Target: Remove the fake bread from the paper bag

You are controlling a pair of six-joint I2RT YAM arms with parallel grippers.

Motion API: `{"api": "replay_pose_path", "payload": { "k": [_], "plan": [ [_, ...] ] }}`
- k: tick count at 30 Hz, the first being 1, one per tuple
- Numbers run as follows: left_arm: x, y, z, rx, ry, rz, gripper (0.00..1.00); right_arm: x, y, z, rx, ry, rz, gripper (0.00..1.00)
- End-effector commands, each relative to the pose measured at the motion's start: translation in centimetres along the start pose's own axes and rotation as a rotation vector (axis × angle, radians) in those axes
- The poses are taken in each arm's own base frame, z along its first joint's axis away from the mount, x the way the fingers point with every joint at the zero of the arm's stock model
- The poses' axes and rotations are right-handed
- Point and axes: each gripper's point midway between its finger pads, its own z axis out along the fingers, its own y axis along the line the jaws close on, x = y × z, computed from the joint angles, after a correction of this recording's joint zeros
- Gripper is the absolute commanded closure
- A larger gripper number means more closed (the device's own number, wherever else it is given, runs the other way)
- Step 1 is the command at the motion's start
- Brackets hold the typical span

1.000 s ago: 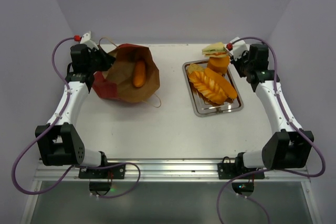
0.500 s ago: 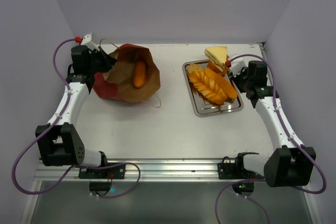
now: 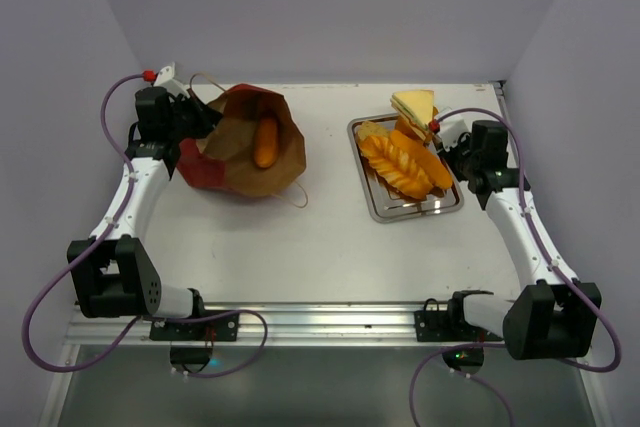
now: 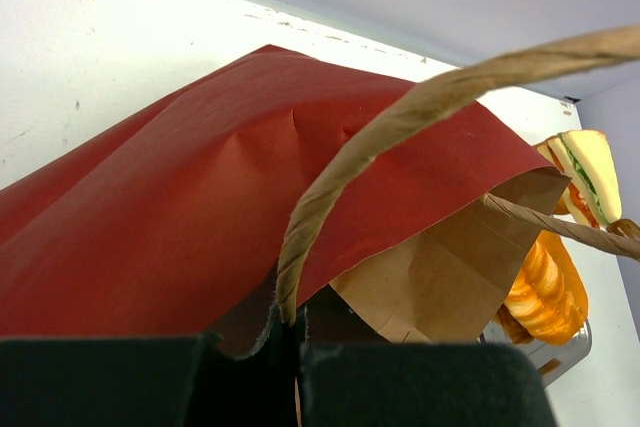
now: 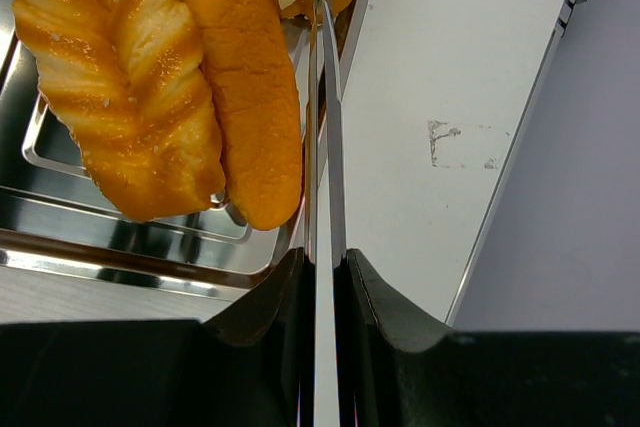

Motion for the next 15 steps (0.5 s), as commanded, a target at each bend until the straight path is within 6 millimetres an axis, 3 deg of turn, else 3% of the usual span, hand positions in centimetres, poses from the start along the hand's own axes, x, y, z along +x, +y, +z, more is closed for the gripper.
{"api": "replay_pose_path", "payload": {
  "k": [1, 15],
  "plan": [
    [-0.71, -0.32, -0.62, 0.018, -0.027, 0.029, 1.00, -1.01, -1.19, -0.49, 0.050, -0.045, 0.016, 0.97],
    [-0.76, -0.32, -0.66, 0.017, -0.029, 0.031, 1.00, -1.99, -1.02, -0.18, 0.022, -0.068, 0.039, 0.71]
  ]
}}
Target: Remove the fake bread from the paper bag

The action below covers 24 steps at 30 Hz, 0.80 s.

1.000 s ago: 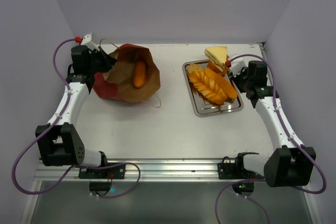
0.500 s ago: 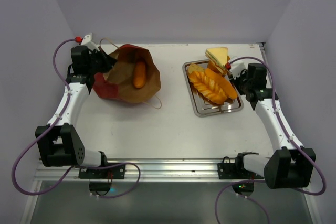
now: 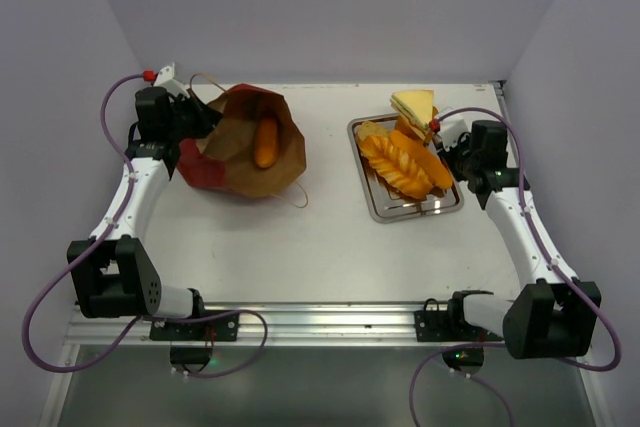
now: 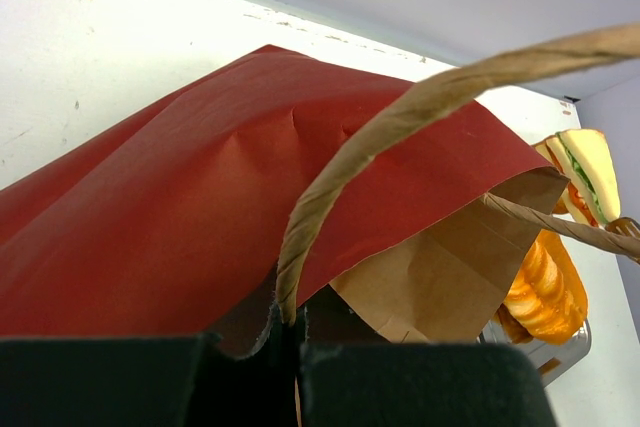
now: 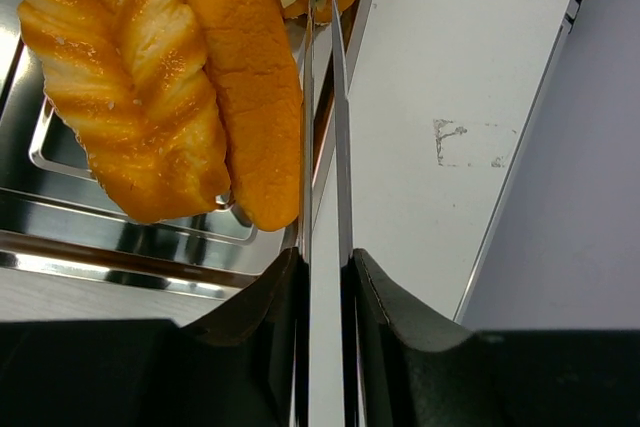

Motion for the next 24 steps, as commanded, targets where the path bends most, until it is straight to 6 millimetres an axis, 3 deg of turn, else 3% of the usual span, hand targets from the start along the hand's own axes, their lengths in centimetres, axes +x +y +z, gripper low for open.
{"api": "replay_pose_path", "payload": {
  "k": [1, 16, 24],
  "plan": [
    [-0.7, -0.2, -0.6, 0.014, -0.028, 0.030, 1.00, -2.1, -1.2, -0.3, 0.028, -0.071, 0.022, 0.70],
    [-0.8, -0.3, -0.6, 0.016, -0.030, 0.031, 1.00, -2.9, -1.6, -1.1, 0.042, -0.099, 0.035, 0.61],
    [-1.0, -0.4, -0.7, 0.019, -0.034, 0.032, 1.00, -3.8, -1.9, -2.4, 0.050, -0.133, 0.043, 0.59]
  ]
}}
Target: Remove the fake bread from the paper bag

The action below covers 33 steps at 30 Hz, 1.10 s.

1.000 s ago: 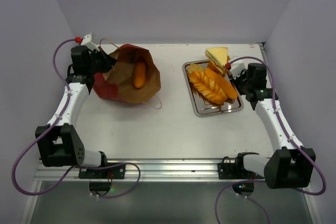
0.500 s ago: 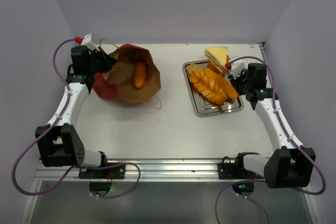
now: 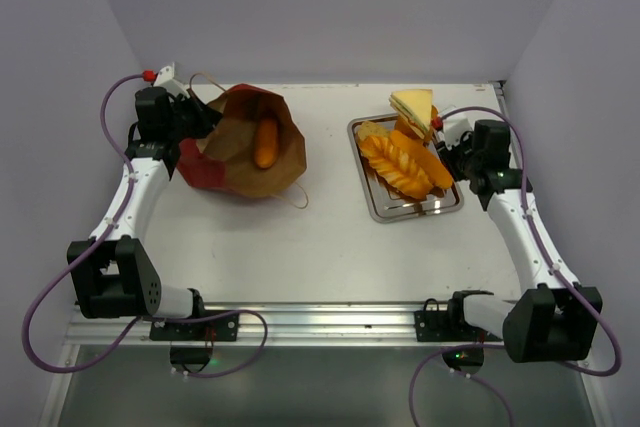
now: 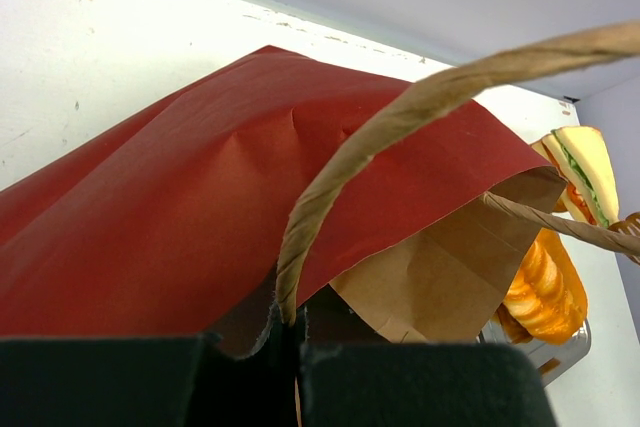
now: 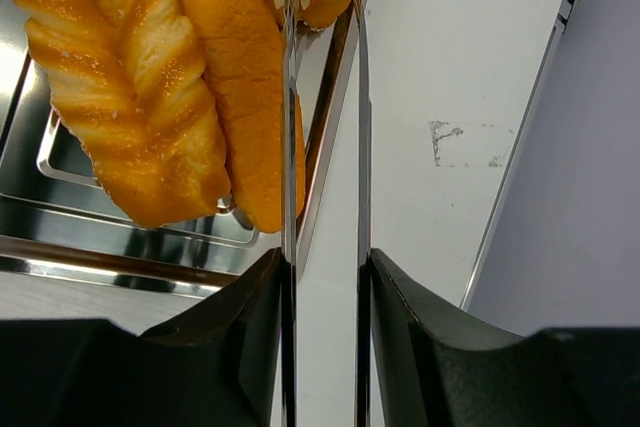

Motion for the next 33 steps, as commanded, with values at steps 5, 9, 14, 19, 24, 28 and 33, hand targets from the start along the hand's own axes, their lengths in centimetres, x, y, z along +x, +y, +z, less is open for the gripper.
{"api": "replay_pose_path", "payload": {
  "k": [5, 9, 14, 19, 24, 28, 33],
  "plan": [
    [-1.0, -0.6, -0.8, 0.022, -0.035, 0.032, 1.00, -3.9, -1.4, -2.6, 0.027, -0.127, 0.020, 0.58],
    [-1.1, -0.6, -0.8, 0.024, -0.035, 0.035, 1.00, -4.2, -1.1, -3.3, 0.004, -0.138, 0.018, 0.58],
    [-0.8, -1.0, -0.8, 0.057, -0.024, 0.073, 1.00, -5.3, 0.8, -5.0, -0.125, -0.170, -0.007, 0.59],
    [0.7, -1.0, -0.9, 0.097, 0.012, 0.154, 1.00, -7.7, 4.3, -7.5, -0.357, -0.251, -0.050, 0.60],
    [2.7, -0.6, -0.8, 0.118, 0.058, 0.194, 1.00, -9.3, 9.5, -10.5, -0.631, -0.324, -0.176, 0.60],
    [4.5, -0.1, -0.6, 0.122, 0.108, 0.196, 1.00, -9.9, 13.5, -12.2, -0.767, -0.365, -0.358, 0.60],
    [5.9, 0.4, -0.6, 0.114, 0.152, 0.194, 1.00, -10.8, 17.1, -14.6, -0.920, -0.414, -0.502, 0.60]
  ]
}}
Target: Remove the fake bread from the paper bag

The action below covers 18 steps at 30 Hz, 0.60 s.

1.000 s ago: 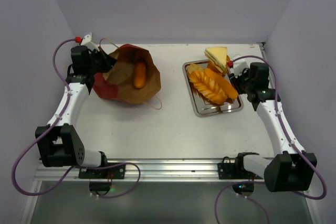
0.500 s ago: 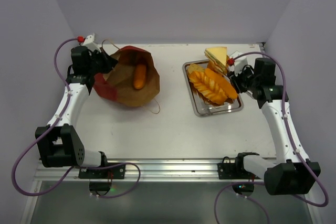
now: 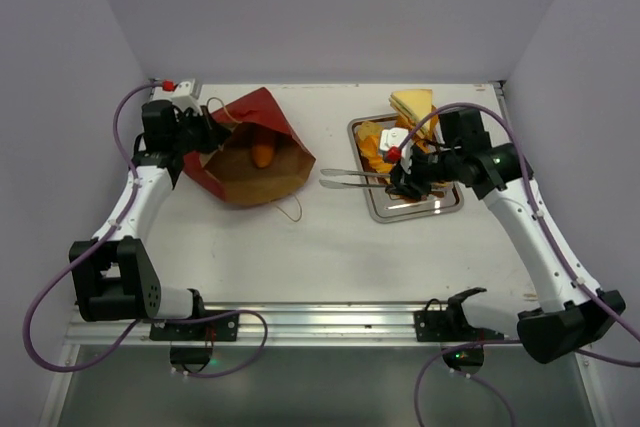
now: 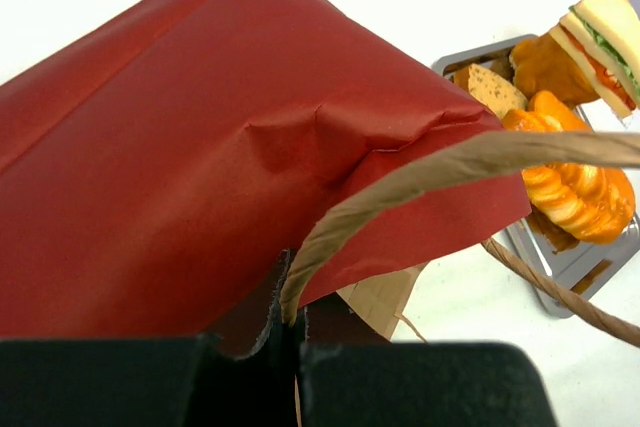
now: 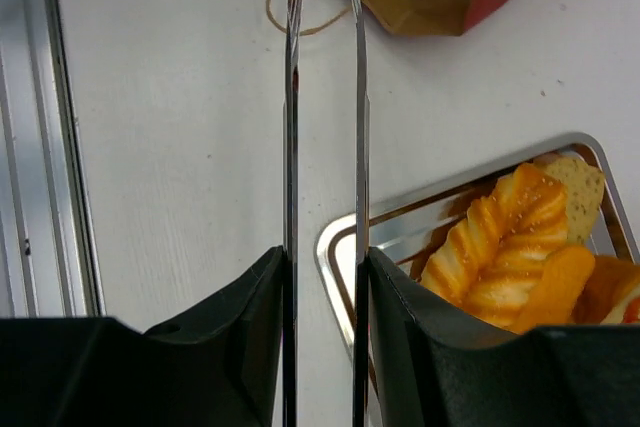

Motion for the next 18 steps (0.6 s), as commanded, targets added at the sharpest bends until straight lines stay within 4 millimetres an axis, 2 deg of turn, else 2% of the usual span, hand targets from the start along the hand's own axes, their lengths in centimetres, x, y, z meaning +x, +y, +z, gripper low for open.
{"api": "replay_pose_path", "payload": {
  "k": [1, 2, 4, 6, 7, 8, 9, 10, 13, 14, 17, 18],
  "plan": [
    [1.6, 0.1, -0.1, 0.001, 0.051, 0.012, 1.00, -2.6, 2.2, 0.2, -0.127, -0.049, -0.134, 0.60],
    [1.7, 0.1, -0.1, 0.000, 0.054, 0.006, 1.00, -3.2, 3.0, 0.6, -0.154, -0.052, -0.162, 0.60],
    [1.3, -0.1, 0.0, 0.004, 0.048, -0.013, 1.00, -3.6, 2.6, 1.5, -0.136, -0.028, -0.163, 0.61],
    [0.5, -0.7, 0.0, 0.014, 0.034, -0.028, 1.00, -4.8, 2.4, 3.0, -0.118, -0.029, -0.214, 0.61],
    [0.4, -1.0, 0.1, 0.020, 0.034, -0.036, 1.00, -4.5, 1.4, 4.0, -0.064, 0.015, -0.189, 0.61],
    [0.2, -1.3, 0.1, 0.025, 0.032, -0.043, 1.00, -5.7, 1.2, 5.1, -0.048, -0.001, -0.229, 0.61],
    [0.1, -1.6, 0.3, 0.032, 0.033, -0.065, 1.00, -6.0, 0.9, 5.8, -0.026, 0.006, -0.241, 0.61],
    [-0.1, -2.1, 0.5, 0.045, 0.036, -0.073, 1.00, -7.0, -0.3, 7.2, 0.026, -0.017, -0.245, 0.61],
    [0.0, -2.8, 1.0, 0.060, 0.050, -0.113, 1.00, -7.4, -1.6, 9.8, 0.123, 0.041, -0.269, 0.60],
    [-0.2, -2.8, 1.0, 0.060, 0.047, -0.122, 1.00, -7.7, -2.7, 11.5, 0.190, 0.065, -0.268, 0.60],
    [-0.5, -2.9, 1.1, 0.054, 0.038, -0.163, 1.00, -9.1, -3.1, 13.8, 0.232, 0.046, -0.203, 0.60],
    [-0.5, -3.0, 1.2, 0.052, 0.038, -0.186, 1.00, -8.5, -3.3, 14.9, 0.246, 0.073, -0.189, 0.61]
  ]
}}
